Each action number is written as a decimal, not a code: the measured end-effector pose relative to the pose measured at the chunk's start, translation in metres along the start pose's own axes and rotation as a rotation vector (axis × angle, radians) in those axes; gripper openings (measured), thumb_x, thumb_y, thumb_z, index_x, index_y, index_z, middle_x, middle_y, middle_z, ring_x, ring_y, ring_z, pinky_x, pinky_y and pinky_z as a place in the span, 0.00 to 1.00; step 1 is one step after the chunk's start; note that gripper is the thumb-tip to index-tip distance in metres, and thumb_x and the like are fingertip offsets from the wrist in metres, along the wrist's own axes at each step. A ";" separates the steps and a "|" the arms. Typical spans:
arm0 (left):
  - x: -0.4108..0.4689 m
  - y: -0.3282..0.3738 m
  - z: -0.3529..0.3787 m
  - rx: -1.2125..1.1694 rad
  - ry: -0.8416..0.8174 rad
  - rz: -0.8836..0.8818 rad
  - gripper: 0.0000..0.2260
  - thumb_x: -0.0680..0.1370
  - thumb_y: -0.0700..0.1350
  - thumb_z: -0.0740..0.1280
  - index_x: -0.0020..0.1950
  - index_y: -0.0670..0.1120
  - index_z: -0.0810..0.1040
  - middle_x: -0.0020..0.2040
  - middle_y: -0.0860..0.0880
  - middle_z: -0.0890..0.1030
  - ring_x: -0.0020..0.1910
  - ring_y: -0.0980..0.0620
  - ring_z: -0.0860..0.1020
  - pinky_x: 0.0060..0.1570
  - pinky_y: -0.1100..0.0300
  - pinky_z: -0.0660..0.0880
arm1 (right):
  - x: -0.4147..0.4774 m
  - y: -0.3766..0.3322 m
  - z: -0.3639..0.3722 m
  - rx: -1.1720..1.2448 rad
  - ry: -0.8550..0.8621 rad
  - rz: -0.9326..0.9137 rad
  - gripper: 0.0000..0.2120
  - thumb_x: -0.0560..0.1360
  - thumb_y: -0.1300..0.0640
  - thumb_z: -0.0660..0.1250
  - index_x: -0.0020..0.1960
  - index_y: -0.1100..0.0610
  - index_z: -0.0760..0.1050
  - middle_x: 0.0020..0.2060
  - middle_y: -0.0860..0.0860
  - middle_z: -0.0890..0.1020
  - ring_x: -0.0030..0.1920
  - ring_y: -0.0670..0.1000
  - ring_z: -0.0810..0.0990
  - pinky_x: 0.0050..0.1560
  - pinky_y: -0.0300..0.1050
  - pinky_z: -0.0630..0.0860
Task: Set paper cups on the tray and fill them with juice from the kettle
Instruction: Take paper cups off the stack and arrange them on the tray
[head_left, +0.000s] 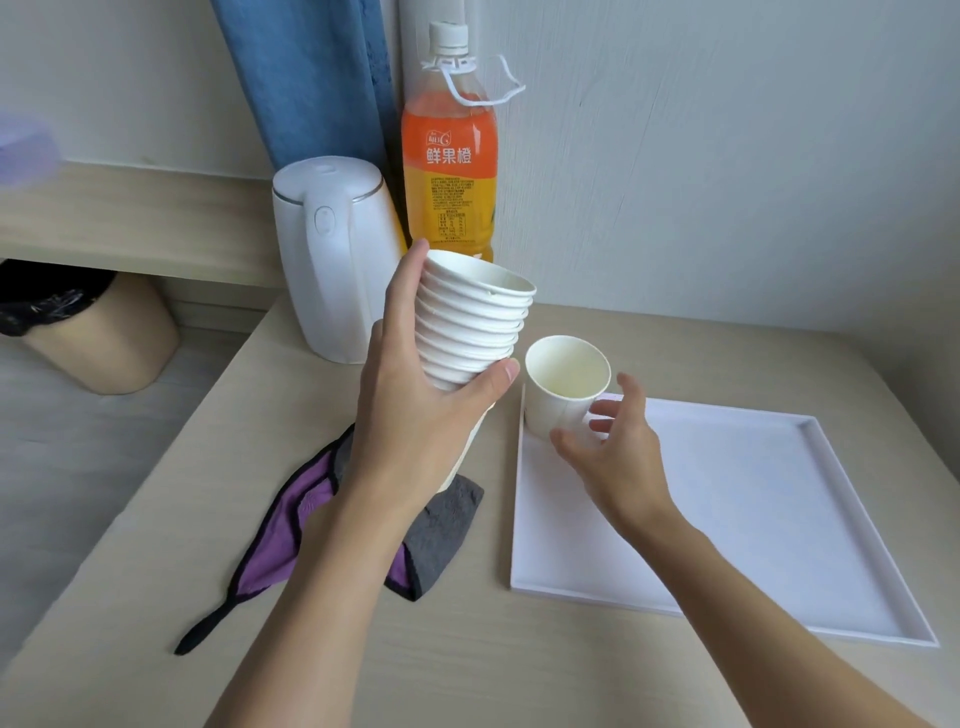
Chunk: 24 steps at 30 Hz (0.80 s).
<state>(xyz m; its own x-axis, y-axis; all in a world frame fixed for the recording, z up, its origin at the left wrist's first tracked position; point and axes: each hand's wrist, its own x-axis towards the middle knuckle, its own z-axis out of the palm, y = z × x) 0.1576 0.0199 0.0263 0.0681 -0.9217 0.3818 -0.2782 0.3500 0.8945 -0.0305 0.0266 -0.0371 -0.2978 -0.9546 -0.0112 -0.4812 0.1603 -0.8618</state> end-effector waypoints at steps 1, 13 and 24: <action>0.000 0.000 0.000 -0.003 -0.003 0.001 0.46 0.68 0.50 0.79 0.81 0.61 0.60 0.72 0.62 0.72 0.71 0.60 0.73 0.71 0.51 0.74 | 0.002 0.000 0.002 -0.003 0.010 0.009 0.37 0.72 0.55 0.74 0.74 0.54 0.58 0.59 0.51 0.76 0.54 0.52 0.77 0.53 0.51 0.77; 0.001 -0.006 -0.004 -0.033 -0.043 0.008 0.46 0.68 0.50 0.80 0.81 0.59 0.60 0.75 0.57 0.73 0.73 0.54 0.73 0.71 0.46 0.74 | 0.008 0.001 0.008 -0.036 0.017 0.009 0.30 0.72 0.57 0.72 0.70 0.54 0.63 0.56 0.50 0.77 0.54 0.51 0.77 0.51 0.50 0.77; -0.010 0.007 0.010 0.007 -0.130 0.055 0.45 0.68 0.51 0.80 0.81 0.62 0.61 0.75 0.60 0.71 0.75 0.55 0.71 0.71 0.46 0.73 | -0.033 -0.071 -0.047 0.385 0.088 -0.250 0.14 0.80 0.59 0.64 0.63 0.47 0.71 0.45 0.50 0.78 0.44 0.42 0.76 0.44 0.31 0.72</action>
<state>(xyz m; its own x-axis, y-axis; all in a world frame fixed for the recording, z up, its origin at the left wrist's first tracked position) 0.1458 0.0295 0.0264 -0.0720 -0.9152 0.3965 -0.2847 0.3998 0.8712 -0.0250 0.0583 0.0481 -0.2886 -0.9244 0.2495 -0.2108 -0.1928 -0.9583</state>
